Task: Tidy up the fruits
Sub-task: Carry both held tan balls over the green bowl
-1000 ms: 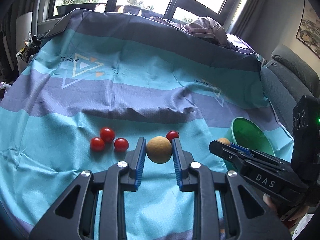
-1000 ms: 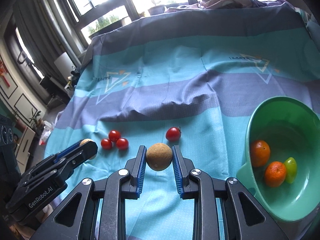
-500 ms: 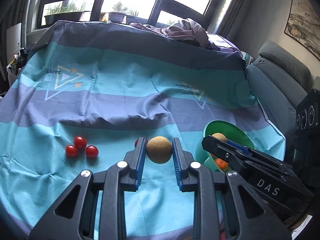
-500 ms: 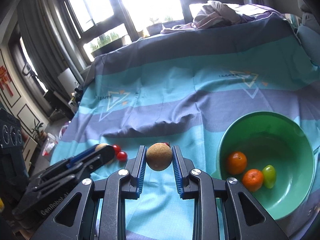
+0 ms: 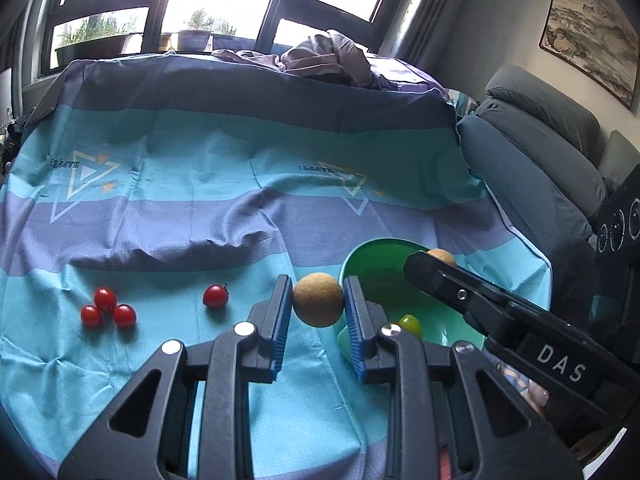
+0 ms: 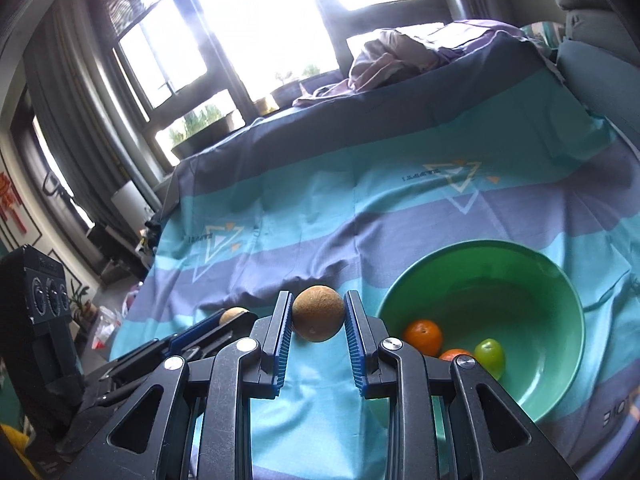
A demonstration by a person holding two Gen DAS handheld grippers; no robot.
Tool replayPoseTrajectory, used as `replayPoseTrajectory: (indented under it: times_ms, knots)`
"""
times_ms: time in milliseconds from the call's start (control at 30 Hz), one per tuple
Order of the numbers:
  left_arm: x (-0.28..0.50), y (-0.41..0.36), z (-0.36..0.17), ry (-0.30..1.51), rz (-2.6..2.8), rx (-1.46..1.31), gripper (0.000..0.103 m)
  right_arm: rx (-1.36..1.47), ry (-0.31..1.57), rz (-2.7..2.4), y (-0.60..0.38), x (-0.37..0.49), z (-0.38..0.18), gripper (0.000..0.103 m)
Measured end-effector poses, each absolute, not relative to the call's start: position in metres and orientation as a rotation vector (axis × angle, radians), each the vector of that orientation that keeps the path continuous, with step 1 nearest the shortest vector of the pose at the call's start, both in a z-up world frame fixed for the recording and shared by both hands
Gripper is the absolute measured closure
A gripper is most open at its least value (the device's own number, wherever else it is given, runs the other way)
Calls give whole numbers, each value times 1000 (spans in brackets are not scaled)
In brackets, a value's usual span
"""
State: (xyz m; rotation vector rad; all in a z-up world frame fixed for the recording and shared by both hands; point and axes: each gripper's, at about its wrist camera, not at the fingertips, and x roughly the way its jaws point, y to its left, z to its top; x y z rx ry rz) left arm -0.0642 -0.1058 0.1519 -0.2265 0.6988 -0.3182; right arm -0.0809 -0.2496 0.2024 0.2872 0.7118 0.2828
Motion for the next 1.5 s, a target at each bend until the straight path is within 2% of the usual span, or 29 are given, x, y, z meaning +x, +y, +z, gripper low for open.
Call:
replayPoseTrajectory:
  times_ms: [633, 1500]
  knots:
    - [-43, -175, 144, 760, -427, -170, 77, 375, 711, 127, -312, -78, 194, 75]
    - [-20, -226, 107, 882, -478, -85, 77, 415, 799, 41, -347, -62, 169, 75]
